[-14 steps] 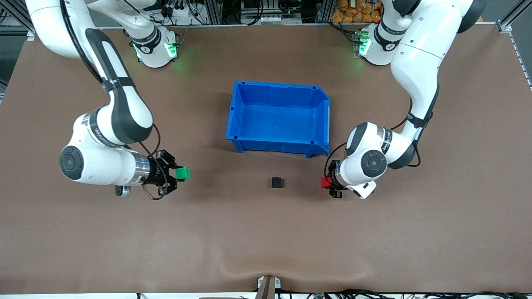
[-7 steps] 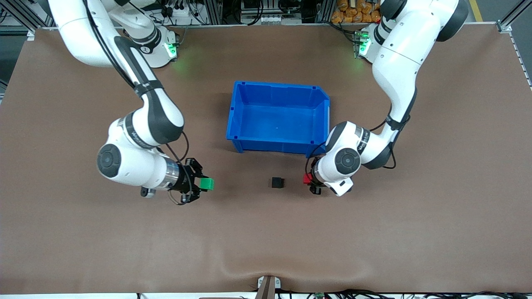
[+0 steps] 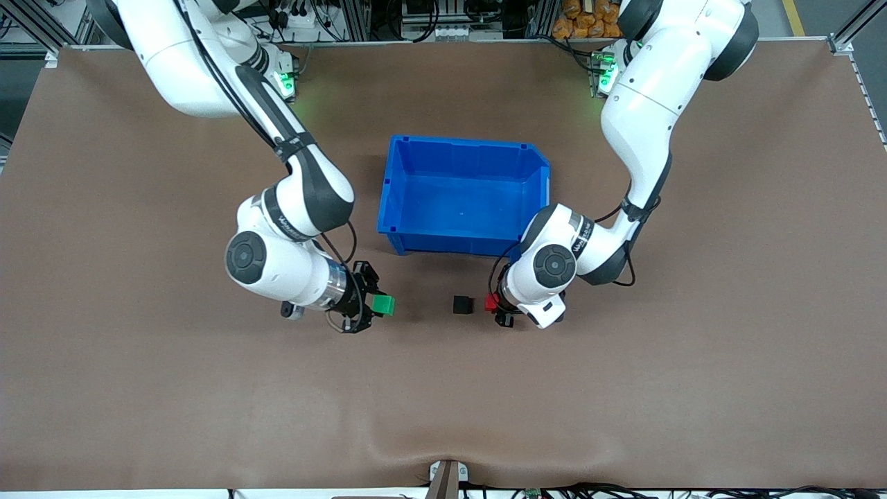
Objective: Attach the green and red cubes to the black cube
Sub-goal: 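Carry the red and green cubes toward the black cube with both grippers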
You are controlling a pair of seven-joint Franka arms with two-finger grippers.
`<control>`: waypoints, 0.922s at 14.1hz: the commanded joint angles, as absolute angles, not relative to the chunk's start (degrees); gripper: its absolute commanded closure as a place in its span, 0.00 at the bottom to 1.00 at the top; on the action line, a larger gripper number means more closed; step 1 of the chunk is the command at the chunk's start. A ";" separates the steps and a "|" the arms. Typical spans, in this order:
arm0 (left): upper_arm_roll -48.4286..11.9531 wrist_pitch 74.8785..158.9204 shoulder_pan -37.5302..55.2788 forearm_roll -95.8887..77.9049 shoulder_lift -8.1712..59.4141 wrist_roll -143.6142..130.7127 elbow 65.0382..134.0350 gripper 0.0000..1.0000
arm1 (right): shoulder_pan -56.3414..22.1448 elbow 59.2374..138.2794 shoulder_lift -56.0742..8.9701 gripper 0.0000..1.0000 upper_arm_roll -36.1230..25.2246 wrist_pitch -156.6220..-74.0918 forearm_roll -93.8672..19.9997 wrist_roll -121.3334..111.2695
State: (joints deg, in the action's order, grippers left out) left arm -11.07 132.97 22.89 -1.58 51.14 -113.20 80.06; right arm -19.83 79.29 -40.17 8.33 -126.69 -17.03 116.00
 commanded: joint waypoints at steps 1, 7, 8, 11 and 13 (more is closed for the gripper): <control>-10.55 135.17 24.34 -2.55 53.26 -114.78 77.70 0.97 | -21.79 77.34 -42.62 1.00 7.73 -129.01 -17.31 117.68; -10.46 135.79 24.96 -2.55 53.96 -115.14 76.55 0.94 | -25.40 73.04 -49.39 1.00 7.38 -133.50 -17.05 119.97; -10.46 136.57 25.31 -2.55 54.23 -115.48 76.38 0.94 | -25.75 72.86 -49.74 1.00 7.12 -133.68 -16.96 120.06; -10.02 138.43 26.28 -2.55 54.93 -116.89 76.29 0.93 | -26.80 72.60 -50.71 1.00 6.68 -134.29 -16.96 121.02; -9.93 138.52 26.81 -2.55 55.02 -117.51 76.29 0.93 | -27.77 72.60 -51.67 1.00 6.68 -135.44 -16.70 121.64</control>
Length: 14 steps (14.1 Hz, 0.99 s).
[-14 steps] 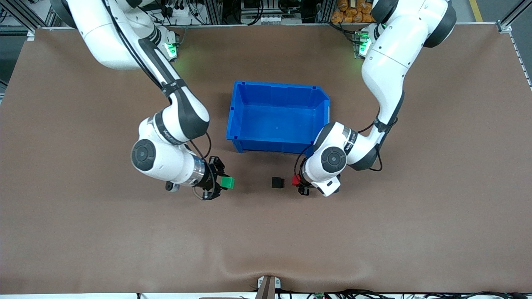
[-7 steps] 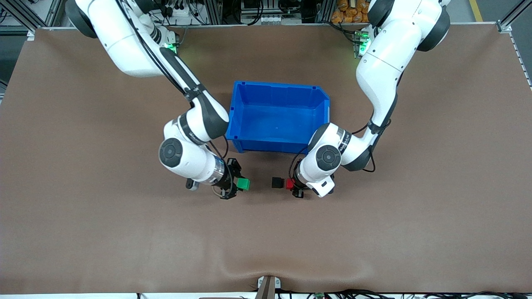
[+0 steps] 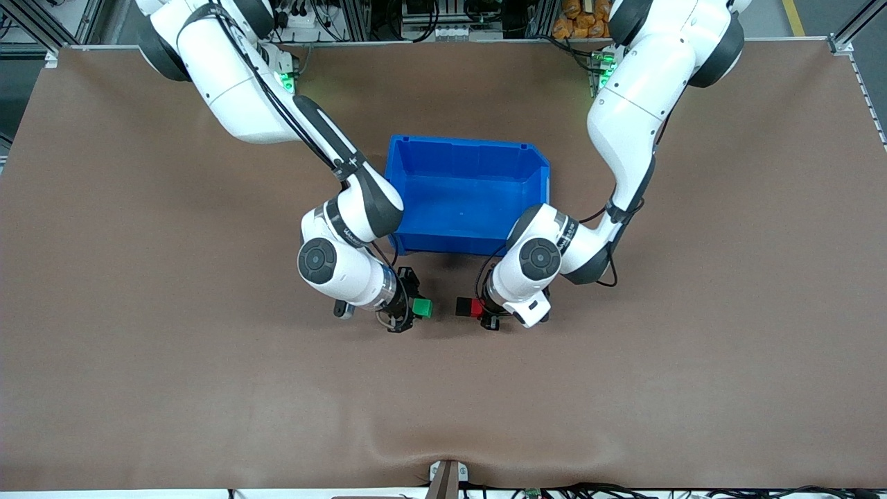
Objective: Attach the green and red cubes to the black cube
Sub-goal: 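Set the red and green cubes against the black cube with both grippers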
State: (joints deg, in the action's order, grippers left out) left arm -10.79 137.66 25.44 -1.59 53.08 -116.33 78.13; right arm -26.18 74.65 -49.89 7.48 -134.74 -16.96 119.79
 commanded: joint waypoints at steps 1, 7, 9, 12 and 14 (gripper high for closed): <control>-9.93 138.52 26.89 -2.46 55.02 -117.68 76.29 0.92 | -28.47 72.60 -52.29 1.00 6.68 -136.31 -16.70 121.73; -9.84 138.43 26.90 -1.85 54.76 -117.60 76.64 0.00 | -29.79 72.77 -54.49 1.00 6.50 -138.69 -15.65 122.52; -9.67 138.17 26.72 -1.50 53.88 -117.33 76.64 0.00 | -30.32 72.69 -55.28 1.00 6.50 -138.78 -15.64 122.87; -9.40 136.42 25.67 0.17 51.25 -117.33 76.90 0.00 | -31.46 72.60 -56.60 1.00 6.50 -141.22 -15.64 124.35; -9.49 134.22 24.18 0.18 49.32 -117.33 76.82 0.00 | -31.73 72.51 -57.13 1.00 6.59 -142.91 -15.64 124.80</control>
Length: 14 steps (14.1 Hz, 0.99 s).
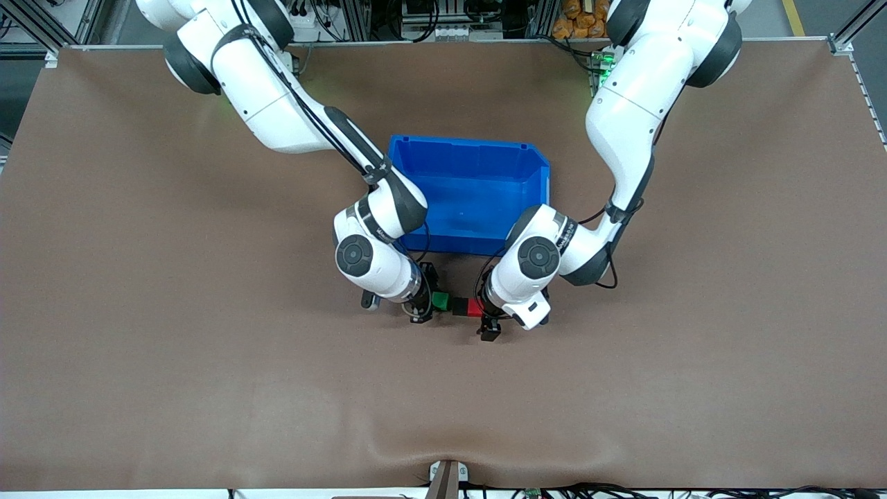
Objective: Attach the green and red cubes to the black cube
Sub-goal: 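Set the red and green cubes against the black cube with both grippers, then open both grippers and lift them away from the joined cubes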
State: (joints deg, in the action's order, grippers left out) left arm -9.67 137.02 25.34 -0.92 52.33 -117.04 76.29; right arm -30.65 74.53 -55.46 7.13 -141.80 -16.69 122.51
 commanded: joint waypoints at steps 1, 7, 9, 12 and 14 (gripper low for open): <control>-9.49 133.51 23.30 0.26 48.18 -117.33 76.90 0.00 | -31.73 72.25 -57.30 1.00 6.59 -142.91 -15.64 124.80; -9.67 127.01 17.42 5.98 42.02 -112.08 77.34 0.00 | -30.77 71.98 -56.43 0.00 6.59 -142.03 -14.33 124.45; -9.84 124.29 14.17 5.89 39.04 -106.64 78.74 0.00 | -30.06 71.98 -55.90 0.00 6.59 -141.94 -13.63 124.19; -10.19 123.05 8.90 5.36 33.59 -97.42 83.74 0.00 | -28.04 71.89 -54.32 0.00 6.68 -141.94 -13.54 124.10; -10.37 123.05 5.81 5.01 29.38 -90.65 88.13 0.00 | -26.46 72.07 -52.74 0.00 6.68 -139.15 -13.27 123.66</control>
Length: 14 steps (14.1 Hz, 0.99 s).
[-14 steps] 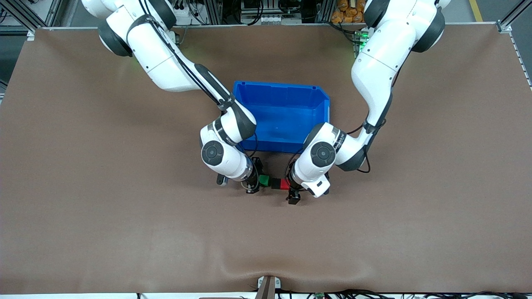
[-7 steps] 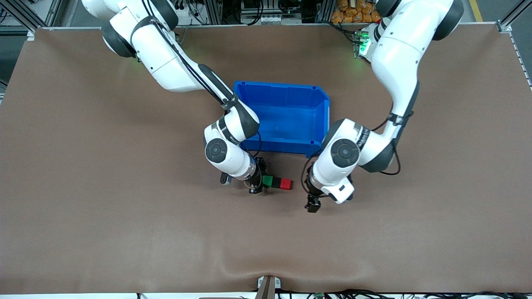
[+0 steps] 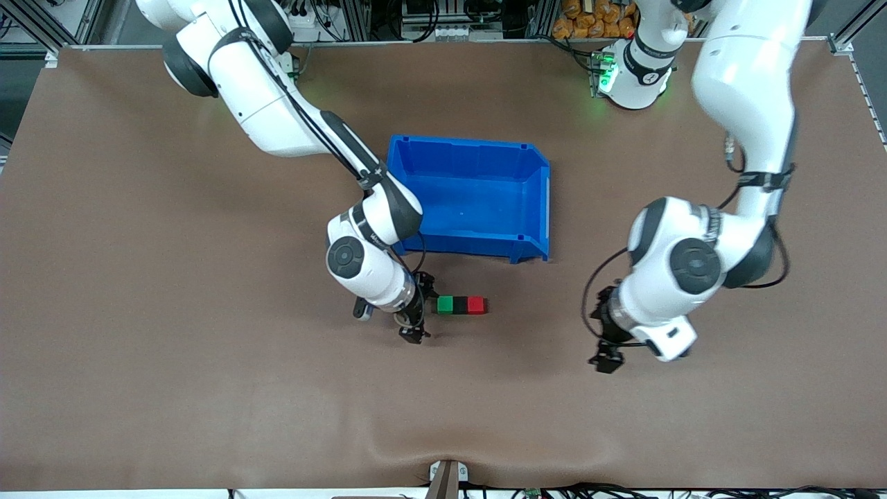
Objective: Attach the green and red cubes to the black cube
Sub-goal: 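Open both grippers and lift them away from the joined cubes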
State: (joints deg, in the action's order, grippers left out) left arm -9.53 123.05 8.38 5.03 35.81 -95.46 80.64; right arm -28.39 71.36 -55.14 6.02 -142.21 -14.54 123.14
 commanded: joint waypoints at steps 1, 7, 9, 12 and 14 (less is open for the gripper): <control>-10.37 123.05 5.28 5.01 27.27 -87.57 90.33 0.00 | -25.41 71.90 -51.95 0.00 6.68 -136.26 -13.18 122.62; -10.37 123.13 3.25 4.92 19.00 -70.87 98.78 0.00 | -21.45 71.89 -49.05 0.00 6.68 -134.65 -13.01 121.38; -10.46 123.13 1.41 4.92 16.27 -63.50 101.50 0.00 | -20.31 71.89 -49.04 0.00 6.50 -134.65 -13.01 121.38; -10.37 121.56 -0.52 4.22 13.54 -51.37 103.97 0.00 | -17.67 71.89 -46.60 0.00 6.94 -134.65 -13.18 117.80; -10.28 118.40 -0.70 4.22 12.66 -43.63 104.06 0.00 | -15.92 71.89 -45.27 0.00 7.47 -133.95 -13.45 114.88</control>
